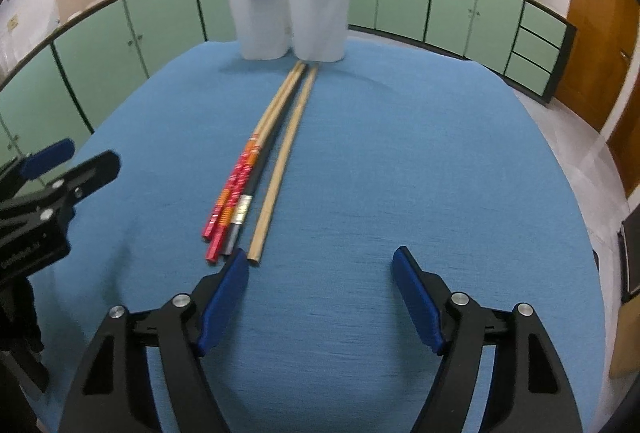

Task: Organize utensils
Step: 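Move both tools back to the mat and close the right tool on a plain wooden chopstick, then close the left tool on a red-patterned chopstick while the right tool holds its chopstick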

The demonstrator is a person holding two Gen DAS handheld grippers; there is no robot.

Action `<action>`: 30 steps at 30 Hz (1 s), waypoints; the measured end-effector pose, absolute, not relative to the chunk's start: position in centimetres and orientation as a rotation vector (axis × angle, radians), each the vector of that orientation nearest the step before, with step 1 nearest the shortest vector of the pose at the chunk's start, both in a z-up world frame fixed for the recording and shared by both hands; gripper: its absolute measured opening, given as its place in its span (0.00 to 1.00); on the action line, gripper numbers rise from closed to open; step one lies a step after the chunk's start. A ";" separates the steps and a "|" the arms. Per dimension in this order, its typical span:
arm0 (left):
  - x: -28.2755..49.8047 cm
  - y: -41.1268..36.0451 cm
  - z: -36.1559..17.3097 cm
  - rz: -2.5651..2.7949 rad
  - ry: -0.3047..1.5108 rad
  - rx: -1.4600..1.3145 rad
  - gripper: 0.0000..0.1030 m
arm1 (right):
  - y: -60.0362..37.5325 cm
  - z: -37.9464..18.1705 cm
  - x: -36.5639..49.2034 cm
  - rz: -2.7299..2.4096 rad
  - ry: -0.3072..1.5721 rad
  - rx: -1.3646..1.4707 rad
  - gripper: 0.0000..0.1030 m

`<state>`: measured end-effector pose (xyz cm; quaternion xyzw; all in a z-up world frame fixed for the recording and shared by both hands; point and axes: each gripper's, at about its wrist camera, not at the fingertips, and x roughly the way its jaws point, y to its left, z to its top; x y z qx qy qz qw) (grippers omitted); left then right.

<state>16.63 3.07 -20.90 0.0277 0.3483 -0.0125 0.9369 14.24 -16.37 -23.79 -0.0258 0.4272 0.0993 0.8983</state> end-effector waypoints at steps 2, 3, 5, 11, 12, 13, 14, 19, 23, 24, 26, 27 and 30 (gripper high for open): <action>16.6 3.0 -21.1 -0.025 0.716 0.055 0.82 | -16.9 -23.9 14.4 0.187 0.889 -0.043 0.69; 16.6 3.0 -21.2 -0.025 0.721 0.053 0.82 | -17.0 -23.9 14.4 0.183 0.888 -0.040 0.68; 16.6 2.9 -21.2 -0.026 0.724 0.049 0.82 | -17.1 -23.8 14.3 0.189 0.883 -0.032 0.67; 16.5 2.5 -21.3 -0.041 0.732 0.046 0.82 | -15.9 -23.8 14.4 0.245 0.874 -0.044 0.43; 16.5 2.4 -21.4 -0.047 0.738 0.046 0.82 | -15.7 -23.8 14.5 0.254 0.872 -0.044 0.32; 16.5 2.2 -21.5 -0.051 0.742 0.048 0.82 | -15.4 -23.8 14.8 0.261 0.872 -0.043 0.28; 16.6 2.1 -21.5 -0.054 0.746 0.049 0.82 | -15.4 -23.8 14.9 0.266 0.873 -0.042 0.19; 16.5 0.9 -21.8 -0.088 0.767 0.054 0.82 | -15.5 -23.9 15.0 0.298 0.874 -0.017 0.07; 16.4 -0.5 -22.3 -0.126 0.798 0.053 0.82 | -16.7 -23.8 14.8 0.264 0.871 -0.009 0.07; 16.4 -0.9 -22.4 -0.131 0.808 0.062 0.82 | -17.1 -23.8 14.8 0.256 0.870 -0.008 0.07; 16.4 -1.6 -22.7 -0.137 0.820 0.075 0.82 | -17.8 -23.8 14.8 0.242 0.868 -0.004 0.07; 16.4 -1.9 -22.8 -0.140 0.826 0.077 0.82 | -18.2 -23.8 14.8 0.240 0.868 0.002 0.07; 16.5 -2.5 -22.9 -0.155 0.836 0.075 0.82 | -19.1 -23.9 14.8 0.233 0.868 0.019 0.07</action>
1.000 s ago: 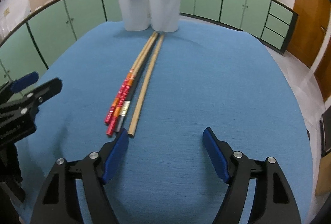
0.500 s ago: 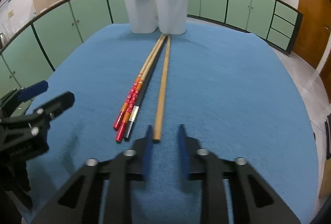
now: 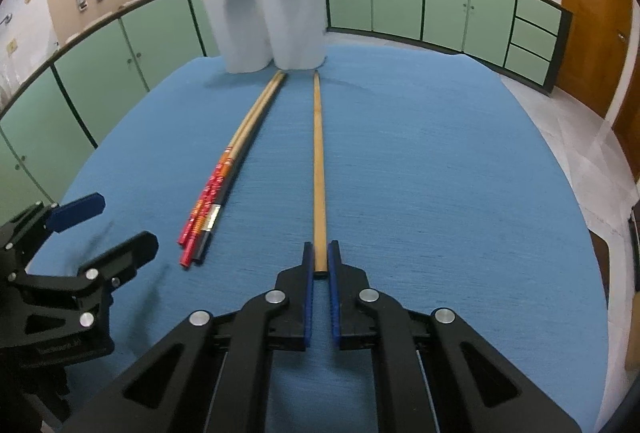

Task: Organize utensils
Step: 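Close the left tool on a red-patterned chopstick while the right tool holds its chopstick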

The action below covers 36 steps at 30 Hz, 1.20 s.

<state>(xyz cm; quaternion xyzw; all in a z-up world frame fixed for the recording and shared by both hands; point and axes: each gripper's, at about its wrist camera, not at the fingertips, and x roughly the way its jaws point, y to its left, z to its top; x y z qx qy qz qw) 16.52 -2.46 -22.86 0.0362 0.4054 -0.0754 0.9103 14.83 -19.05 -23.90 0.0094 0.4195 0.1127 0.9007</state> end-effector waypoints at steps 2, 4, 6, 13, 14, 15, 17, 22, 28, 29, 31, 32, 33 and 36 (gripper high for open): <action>16.6 -3.1 -23.1 -0.165 0.850 0.081 0.82 | -19.4 -23.9 14.9 0.236 0.869 0.031 0.07; 16.7 -3.4 -23.3 -0.168 0.862 0.087 0.82 | -19.6 -23.9 14.9 0.238 0.868 0.033 0.07; 16.9 -3.8 -23.7 -0.158 0.882 0.100 0.82 | -19.6 -23.9 14.9 0.240 0.868 0.033 0.07; 17.4 -3.1 -23.9 -0.141 0.901 0.045 0.82 | -20.1 -24.0 15.0 0.242 0.870 0.059 0.07; 17.5 -2.9 -23.9 -0.138 0.905 0.036 0.82 | -20.1 -24.0 15.0 0.243 0.870 0.059 0.07; 17.6 -2.9 -24.0 -0.135 0.911 0.032 0.82 | -20.1 -24.0 15.0 0.243 0.871 0.059 0.07; 17.8 -2.9 -24.2 -0.130 0.920 0.038 0.82 | -20.1 -24.1 15.1 0.243 0.871 0.058 0.07; 18.1 -3.7 -24.2 -0.130 0.920 0.060 0.80 | -20.1 -24.1 15.1 0.245 0.870 0.061 0.07; 18.5 -4.1 -24.0 -0.144 0.904 0.054 0.55 | -20.3 -24.1 15.1 0.250 0.872 0.072 0.07; 18.6 -4.3 -24.0 -0.146 0.901 0.054 0.51 | -20.3 -24.2 15.2 0.251 0.873 0.074 0.07; 18.7 -4.5 -24.0 -0.146 0.898 0.058 0.46 | -20.3 -24.2 15.2 0.251 0.874 0.075 0.07; 18.7 -4.6 -24.0 -0.147 0.897 0.060 0.43 | -20.3 -24.2 15.2 0.251 0.874 0.075 0.07; 18.7 -4.8 -24.0 -0.148 0.895 0.066 0.41 | -20.3 -24.2 15.2 0.251 0.874 0.075 0.07; 18.7 -5.3 -23.9 -0.164 0.892 0.070 0.25 | -20.3 -24.2 15.2 0.248 0.873 0.069 0.07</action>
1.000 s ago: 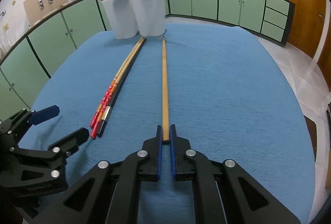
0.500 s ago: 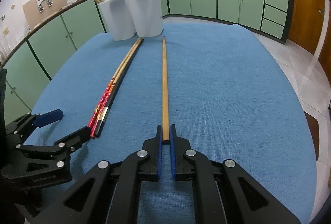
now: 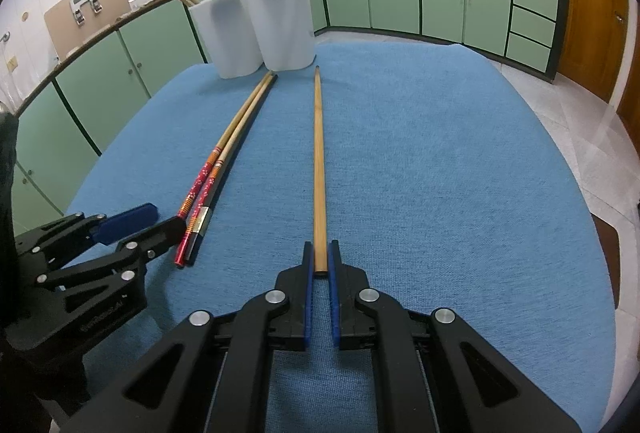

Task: Organize utensils
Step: 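Close the left tool on a red-patterned chopstick while the right tool holds its chopstick, then lift both chopsticks and carry them over the white holder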

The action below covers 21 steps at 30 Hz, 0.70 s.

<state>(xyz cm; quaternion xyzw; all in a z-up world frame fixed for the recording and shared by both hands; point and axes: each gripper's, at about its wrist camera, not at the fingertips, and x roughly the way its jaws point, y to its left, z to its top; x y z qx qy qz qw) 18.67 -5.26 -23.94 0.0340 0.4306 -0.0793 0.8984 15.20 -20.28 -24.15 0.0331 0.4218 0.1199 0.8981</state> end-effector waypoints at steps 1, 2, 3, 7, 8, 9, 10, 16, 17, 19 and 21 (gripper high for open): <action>18.6 -5.5 -23.9 -0.173 0.891 0.071 0.19 | -20.3 -24.2 15.2 0.248 0.873 0.067 0.07; 18.7 -5.6 -23.9 -0.179 0.892 0.071 0.12 | -20.3 -24.2 15.2 0.248 0.873 0.066 0.07; 18.6 -5.7 -23.9 -0.188 0.893 0.069 0.09 | -20.3 -24.2 15.2 0.248 0.873 0.067 0.07; 18.6 -5.6 -23.8 -0.192 0.893 0.052 0.07 | -20.3 -24.1 15.2 0.247 0.871 0.064 0.07; 18.5 -5.5 -23.8 -0.193 0.892 0.041 0.06 | -20.4 -24.1 15.2 0.247 0.870 0.063 0.07; 18.4 -5.3 -23.7 -0.190 0.891 0.030 0.06 | -20.4 -24.1 15.2 0.247 0.869 0.061 0.07; 18.3 -5.0 -23.6 -0.189 0.888 0.018 0.06 | -20.4 -23.9 15.0 0.248 0.866 0.055 0.07; 17.0 -3.9 -20.9 -0.182 0.828 0.025 0.05 | -20.9 -21.6 14.0 0.253 0.820 0.021 0.07; 16.8 -3.7 -20.3 -0.182 0.814 0.026 0.05 | -21.0 -21.1 13.9 0.253 0.813 0.018 0.07; 16.4 -3.4 -18.7 -0.181 0.781 0.029 0.05 | -21.2 -19.9 13.7 0.255 0.789 0.012 0.07; 16.1 -3.2 -17.1 -0.178 0.744 0.036 0.05 | -21.5 -18.4 13.4 0.260 0.760 0.016 0.07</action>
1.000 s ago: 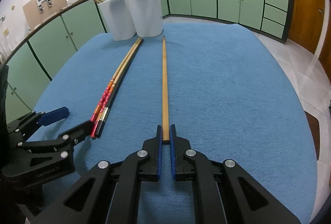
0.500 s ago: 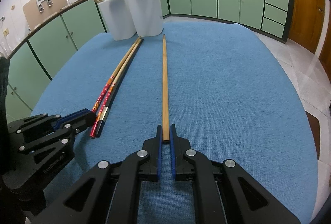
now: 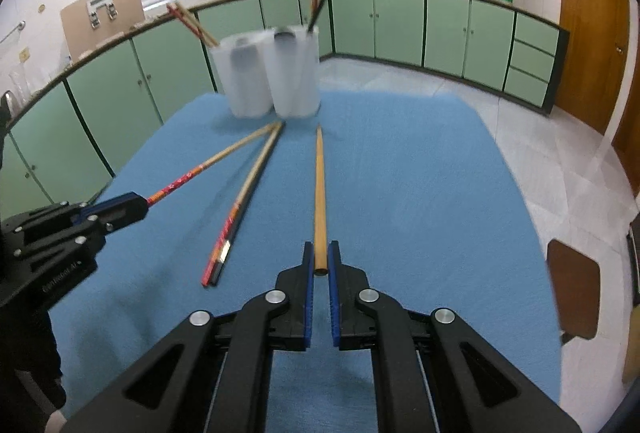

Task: Organize utensils
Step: 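Lift both chopsticks and carry them over the white holder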

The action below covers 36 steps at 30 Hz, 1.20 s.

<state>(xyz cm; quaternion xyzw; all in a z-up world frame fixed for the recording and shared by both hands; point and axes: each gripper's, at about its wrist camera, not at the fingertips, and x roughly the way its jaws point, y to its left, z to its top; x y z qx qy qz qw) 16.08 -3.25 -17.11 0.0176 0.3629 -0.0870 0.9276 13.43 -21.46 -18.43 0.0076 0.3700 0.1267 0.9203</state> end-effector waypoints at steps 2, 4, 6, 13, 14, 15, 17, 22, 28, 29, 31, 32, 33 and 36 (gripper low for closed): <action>15.8 -3.1 -15.6 -0.181 0.710 0.035 0.05 | -21.6 -17.2 13.3 0.264 0.735 0.019 0.07; 15.6 -3.0 -14.2 -0.183 0.675 0.035 0.05 | -21.8 -16.0 13.2 0.267 0.711 0.022 0.07; 15.5 -3.0 -12.7 -0.188 0.638 0.034 0.05 | -22.0 -14.6 13.2 0.274 0.681 0.027 0.07; 15.6 -2.6 -9.1 -0.218 0.559 0.029 0.05 | -22.0 -10.9 13.4 0.304 0.612 0.016 0.07; 15.6 -2.5 -8.7 -0.220 0.552 0.029 0.05 | -21.9 -10.5 13.4 0.308 0.607 0.016 0.07; 15.6 -2.6 -8.3 -0.224 0.542 0.030 0.05 | -21.9 -10.1 13.5 0.312 0.601 0.015 0.07; 15.6 -2.6 -7.7 -0.234 0.532 0.028 0.05 | -21.9 -9.4 13.7 0.324 0.594 0.020 0.07; 15.8 -2.7 -6.2 -0.250 0.506 0.025 0.05 | -22.0 -7.0 14.2 0.349 0.572 0.024 0.07; 16.0 -2.4 -4.8 -0.280 0.490 0.031 0.05 | -21.4 -4.5 15.4 0.391 0.575 0.008 0.07; 16.1 -2.3 -4.6 -0.283 0.488 0.035 0.05 | -21.3 -4.3 15.5 0.398 0.576 0.002 0.07; 15.9 -2.3 -4.3 -0.294 0.481 0.039 0.05 | -21.1 -3.6 15.7 0.408 0.575 -0.017 0.06; 15.8 -2.3 -4.0 -0.299 0.476 0.041 0.05 | -20.9 -3.1 15.8 0.414 0.569 -0.034 0.06; 15.7 -2.4 -3.7 -0.302 0.468 0.048 0.05 | -20.7 -2.7 15.8 0.419 0.563 -0.046 0.06; 15.6 -2.6 -2.9 -0.313 0.448 0.061 0.05 | -20.3 -1.5 16.0 0.444 0.549 -0.060 0.06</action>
